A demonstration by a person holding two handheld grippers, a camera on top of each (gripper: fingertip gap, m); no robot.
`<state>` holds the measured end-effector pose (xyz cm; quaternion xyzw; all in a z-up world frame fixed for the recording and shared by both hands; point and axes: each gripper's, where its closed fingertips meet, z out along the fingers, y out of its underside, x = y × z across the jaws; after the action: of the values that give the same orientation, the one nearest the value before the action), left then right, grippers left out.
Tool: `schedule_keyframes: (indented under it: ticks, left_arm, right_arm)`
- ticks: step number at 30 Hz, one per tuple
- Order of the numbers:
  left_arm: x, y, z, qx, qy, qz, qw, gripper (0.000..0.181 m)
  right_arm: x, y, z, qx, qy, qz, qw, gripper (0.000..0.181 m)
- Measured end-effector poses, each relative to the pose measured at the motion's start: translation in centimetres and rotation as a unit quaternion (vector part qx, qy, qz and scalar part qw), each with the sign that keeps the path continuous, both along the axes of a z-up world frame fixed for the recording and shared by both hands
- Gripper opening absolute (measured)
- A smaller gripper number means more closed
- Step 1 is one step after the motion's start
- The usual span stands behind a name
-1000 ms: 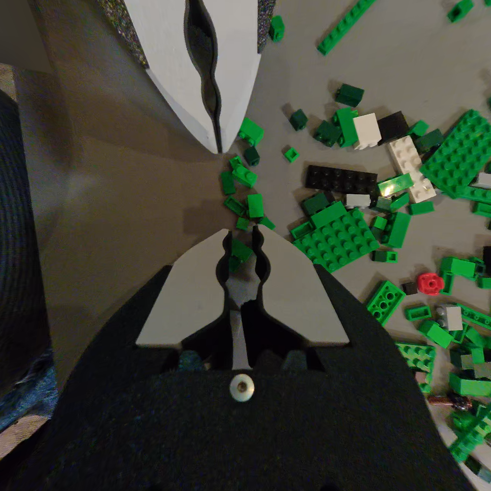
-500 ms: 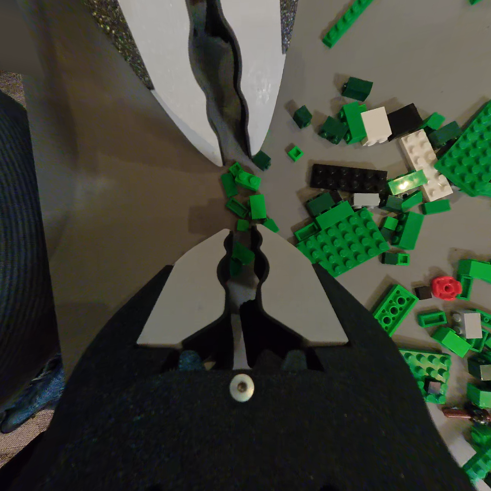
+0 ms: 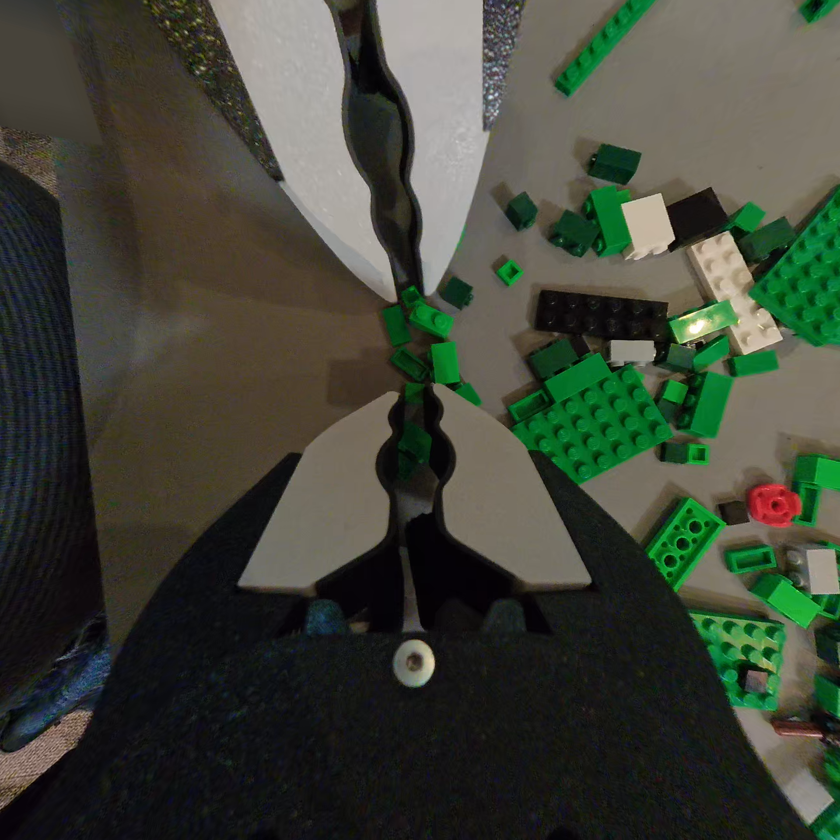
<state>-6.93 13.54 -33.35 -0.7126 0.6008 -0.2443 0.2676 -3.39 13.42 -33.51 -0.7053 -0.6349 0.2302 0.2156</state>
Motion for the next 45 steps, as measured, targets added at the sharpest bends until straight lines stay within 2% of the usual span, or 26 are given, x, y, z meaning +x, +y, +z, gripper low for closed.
schedule_keyframes:
  ticks: [4,7,11,15,17,20,23,30,41,45]
  left_arm:
    - [-1.1,-0.4,0.0,0.036,0.033,-0.014,0.999,0.007]
    - [-2.8,-0.4,0.7,0.060,0.040,0.003,0.997,0.007]
    - [-7.0,1.6,2.5,0.066,0.005,0.097,0.993,0.007]
    - [-11.0,4.3,3.8,0.072,-0.033,0.198,0.977,0.007]
    - [-13.2,5.5,3.1,0.087,-0.005,0.232,0.969,0.007]
    - [-14.9,6.1,1.4,0.081,0.028,0.242,0.966,0.007]
    - [-15.5,6.3,0.7,0.081,0.030,0.245,0.966,0.007]
    - [-15.6,6.2,1.0,0.093,0.019,0.237,0.967,0.011]
    - [-15.7,5.9,1.1,0.102,0.021,0.224,0.969,0.021]
    - [-15.5,5.8,1.4,0.111,0.012,0.215,0.970,0.026]
  right_arm:
    - [-0.2,-0.1,0.7,0.020,0.004,0.001,1.000,0.008]
    - [-2.2,0.3,2.7,0.035,0.046,0.006,0.998,0.008]
    - [-7.8,2.2,4.8,0.099,0.105,0.039,0.989,0.008]
    - [-13.1,4.8,4.9,0.133,0.115,0.047,0.983,0.008]
    - [-15.0,6.0,4.7,0.144,0.109,0.053,0.982,0.008]
    - [-16.8,6.8,3.3,0.127,0.085,0.075,0.985,0.008]
    - [-17.5,7.1,2.2,0.113,0.069,0.086,0.987,0.008]
    - [-18.0,7.0,1.7,0.106,0.074,0.097,0.987,0.017]
    - [-18.6,6.9,1.8,0.098,0.091,0.088,0.987,0.020]
    - [-18.6,6.6,2.4,0.065,0.114,0.081,0.988,0.020]
